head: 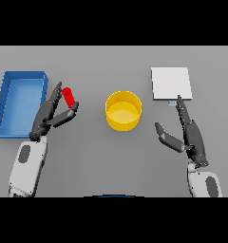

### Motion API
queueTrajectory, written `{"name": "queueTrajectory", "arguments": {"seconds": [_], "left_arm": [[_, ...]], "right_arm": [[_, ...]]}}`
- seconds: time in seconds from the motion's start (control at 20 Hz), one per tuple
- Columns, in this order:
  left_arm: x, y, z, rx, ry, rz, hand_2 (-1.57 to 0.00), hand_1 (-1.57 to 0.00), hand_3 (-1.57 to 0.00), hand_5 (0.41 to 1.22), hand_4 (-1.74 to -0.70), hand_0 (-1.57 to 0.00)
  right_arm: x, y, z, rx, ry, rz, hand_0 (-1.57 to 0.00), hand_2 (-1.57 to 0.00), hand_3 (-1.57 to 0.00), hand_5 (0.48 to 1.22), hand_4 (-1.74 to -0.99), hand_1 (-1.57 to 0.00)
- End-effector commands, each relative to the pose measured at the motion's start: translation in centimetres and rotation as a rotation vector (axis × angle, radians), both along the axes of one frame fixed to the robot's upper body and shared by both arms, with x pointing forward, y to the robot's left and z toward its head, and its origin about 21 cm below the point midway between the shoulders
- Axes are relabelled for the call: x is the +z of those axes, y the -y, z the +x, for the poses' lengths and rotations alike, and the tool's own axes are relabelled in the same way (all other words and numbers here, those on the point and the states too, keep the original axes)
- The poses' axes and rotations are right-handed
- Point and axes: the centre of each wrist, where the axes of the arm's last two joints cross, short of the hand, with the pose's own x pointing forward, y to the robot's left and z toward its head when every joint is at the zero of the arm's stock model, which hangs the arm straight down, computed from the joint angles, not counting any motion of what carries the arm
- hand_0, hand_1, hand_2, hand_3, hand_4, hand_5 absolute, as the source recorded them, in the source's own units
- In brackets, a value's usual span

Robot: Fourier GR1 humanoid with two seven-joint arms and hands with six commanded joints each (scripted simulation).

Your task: Pick up the red beaker and tilt it to pour out 1 green nut into yellow bowl. Pick up the yellow bowl and place it on the metallic measuring scale.

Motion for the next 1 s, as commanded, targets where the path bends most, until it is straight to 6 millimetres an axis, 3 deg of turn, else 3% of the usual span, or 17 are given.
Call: {"name": "queueTrajectory", "arguments": {"seconds": [0.0,0.4,0.5,0.75,0.85,0.95], "left_arm": [[0.1,0.2,0.4,-0.005,0.013,0.008,0.0,0.0,0.0,0.651,-1.2,0.0],[-0.6,2.1,3.3,0.012,-0.006,0.048,0.0,0.0,0.0,0.673,-1.21,0.0],[-0.7,1.8,4.1,0.022,-0.003,0.039,0.0,0.0,0.0,0.687,-1.23,0.0],[-1.9,2.8,4.9,0.031,0.028,-0.082,-0.05,-0.01,-0.04,0.738,-1.33,0.0],[-2.3,3.1,5.0,0.046,0.04,-0.099,-0.29,-0.23,-0.25,0.787,-1.4,-0.21],[-2.6,3.6,5.2,0.086,0.038,-0.074,-0.66,-0.59,-0.73,0.943,-1.47,-0.55]], "right_arm": [[-0.1,-0.1,-0.3,0.006,0.003,0.014,0.0,0.0,0.0,0.627,-1.222,0.0],[0.0,0.5,-0.2,-0.003,-0.002,0.025,0.0,0.0,0.0,0.639,-1.24,0.0],[-0.1,-0.1,-0.2,0.001,-0.005,0.027,0.0,0.0,0.0,0.642,-1.242,0.0],[0.1,0.5,0.0,-0.017,-0.011,0.021,0.0,0.0,0.0,0.644,-1.244,0.0],[0.2,0.6,0.0,-0.019,-0.002,0.016,0.0,0.0,0.0,0.645,-1.24,0.0],[0.2,0.4,0.0,-0.017,0.007,0.018,0.0,0.0,0.0,0.648,-1.237,0.0]]}}
